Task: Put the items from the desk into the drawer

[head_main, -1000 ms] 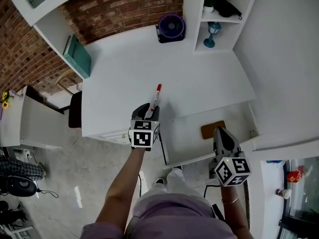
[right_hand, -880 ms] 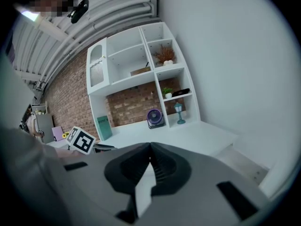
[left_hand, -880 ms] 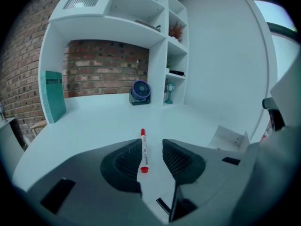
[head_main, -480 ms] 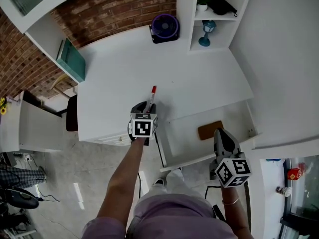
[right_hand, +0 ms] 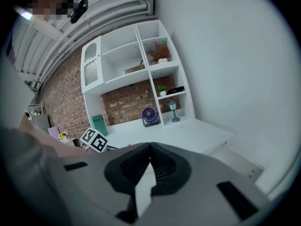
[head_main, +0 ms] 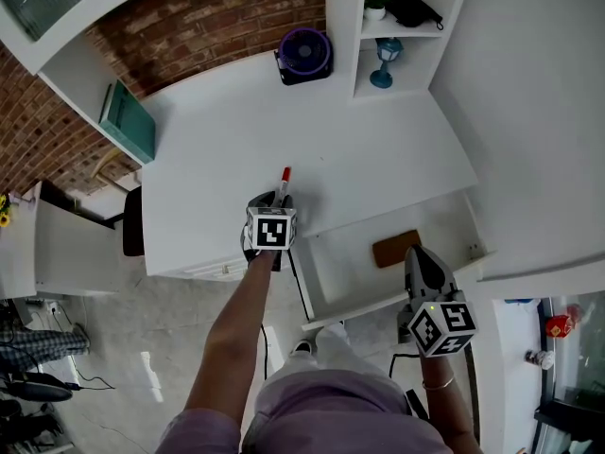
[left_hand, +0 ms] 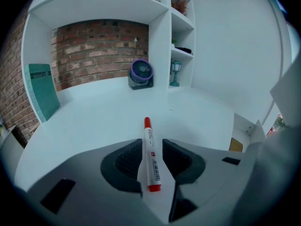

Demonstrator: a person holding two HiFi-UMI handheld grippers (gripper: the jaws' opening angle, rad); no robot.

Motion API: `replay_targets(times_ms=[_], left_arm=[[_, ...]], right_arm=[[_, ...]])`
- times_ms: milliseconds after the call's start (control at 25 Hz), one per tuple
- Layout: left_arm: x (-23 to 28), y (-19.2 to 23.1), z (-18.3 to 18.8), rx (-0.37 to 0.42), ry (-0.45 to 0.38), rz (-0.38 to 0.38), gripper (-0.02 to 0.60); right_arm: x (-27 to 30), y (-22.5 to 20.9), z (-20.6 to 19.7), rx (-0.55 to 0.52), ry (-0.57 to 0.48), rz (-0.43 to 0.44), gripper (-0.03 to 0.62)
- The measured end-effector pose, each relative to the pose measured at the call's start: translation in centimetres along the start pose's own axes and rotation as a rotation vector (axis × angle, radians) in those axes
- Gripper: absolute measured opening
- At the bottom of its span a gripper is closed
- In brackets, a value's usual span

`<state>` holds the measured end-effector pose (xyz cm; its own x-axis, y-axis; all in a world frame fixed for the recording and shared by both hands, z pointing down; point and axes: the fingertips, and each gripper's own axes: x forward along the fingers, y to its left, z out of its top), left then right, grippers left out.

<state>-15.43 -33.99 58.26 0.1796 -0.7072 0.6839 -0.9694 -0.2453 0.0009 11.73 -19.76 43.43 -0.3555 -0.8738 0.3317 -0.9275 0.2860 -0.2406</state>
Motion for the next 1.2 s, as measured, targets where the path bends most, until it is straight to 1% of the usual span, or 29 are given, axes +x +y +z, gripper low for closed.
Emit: replay_targets(times_ms=[120,320,560,1200], left_arm=[[0.6,0.0,-0.1,0.008,0.018,0.007,0.132],[1.1,0.4,-0.6,-0.013,0.044,0.029,0.120],[1.3,0.3,-0.5,0.026,0.035,0.051,0.104],[1.5,-0.3,-0.5,0.058,0.042,0.037,0.071]], right_arm=[[0.0,-0.1,-0.1,0.002,0.002,-0.005,0.004],[0.0,-0.2,0.1,0.009,0.001,-0.009,0.003],[0.0,-0.3,0.1,0.008,0.002,-0.008,0.003],[-0.3,-0.8,-0.5,0.027,0.010,-0.010,0.004]])
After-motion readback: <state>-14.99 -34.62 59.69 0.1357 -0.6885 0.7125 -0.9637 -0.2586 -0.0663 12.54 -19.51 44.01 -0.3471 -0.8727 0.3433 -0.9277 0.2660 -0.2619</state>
